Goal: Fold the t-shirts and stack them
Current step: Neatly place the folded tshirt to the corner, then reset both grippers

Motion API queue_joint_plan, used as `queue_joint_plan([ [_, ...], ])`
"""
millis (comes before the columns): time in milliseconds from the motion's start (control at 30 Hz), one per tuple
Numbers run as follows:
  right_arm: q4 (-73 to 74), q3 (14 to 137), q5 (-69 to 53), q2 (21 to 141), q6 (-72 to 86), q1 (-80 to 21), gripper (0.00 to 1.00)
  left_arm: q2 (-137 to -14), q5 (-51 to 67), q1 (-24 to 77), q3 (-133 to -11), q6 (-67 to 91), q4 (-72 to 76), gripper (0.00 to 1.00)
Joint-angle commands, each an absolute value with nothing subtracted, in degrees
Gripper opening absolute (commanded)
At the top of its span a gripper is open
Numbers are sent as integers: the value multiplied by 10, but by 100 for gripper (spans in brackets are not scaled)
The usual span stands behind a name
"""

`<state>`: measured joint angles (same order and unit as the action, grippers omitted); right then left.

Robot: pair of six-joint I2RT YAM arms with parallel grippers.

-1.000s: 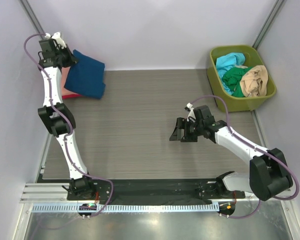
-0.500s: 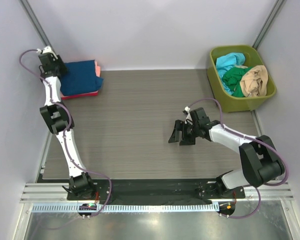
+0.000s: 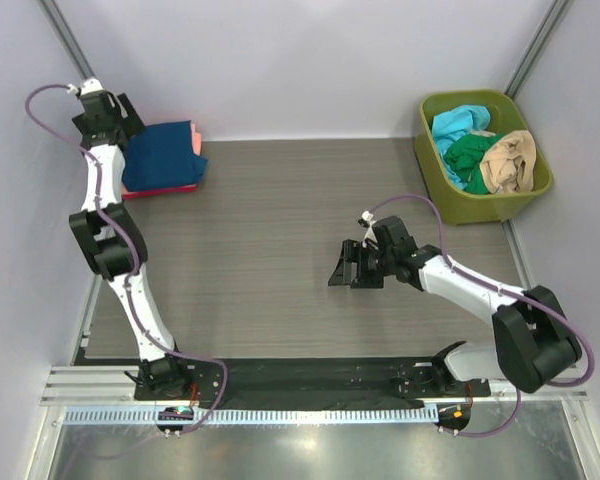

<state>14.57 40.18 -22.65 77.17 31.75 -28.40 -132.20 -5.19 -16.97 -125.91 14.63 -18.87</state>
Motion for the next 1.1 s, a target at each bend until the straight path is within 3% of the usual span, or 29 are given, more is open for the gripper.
queue_joint_plan([
  [0, 154, 423, -200, 722, 323, -297, 77, -1160, -182, -133, -1198, 156, -167, 100],
  [233, 192, 427, -172, 638, 320, -301, 76, -966, -229, -94, -988, 226, -191, 100],
  [500, 213, 438, -160, 579, 345, -305, 76, -722, -6, -79, -744, 334, -266, 100],
  [733, 213, 422, -103, 495, 384, -309, 77, -491, 68, -79, -511, 319, -355, 100],
  [900, 229, 395, -71, 461, 412, -310, 77, -346, 58, -70, -438, 319, -406, 100],
  [1067, 248, 354, -35, 418, 439, -310, 77, -305, 69, -30, -437, 303, -395, 100],
])
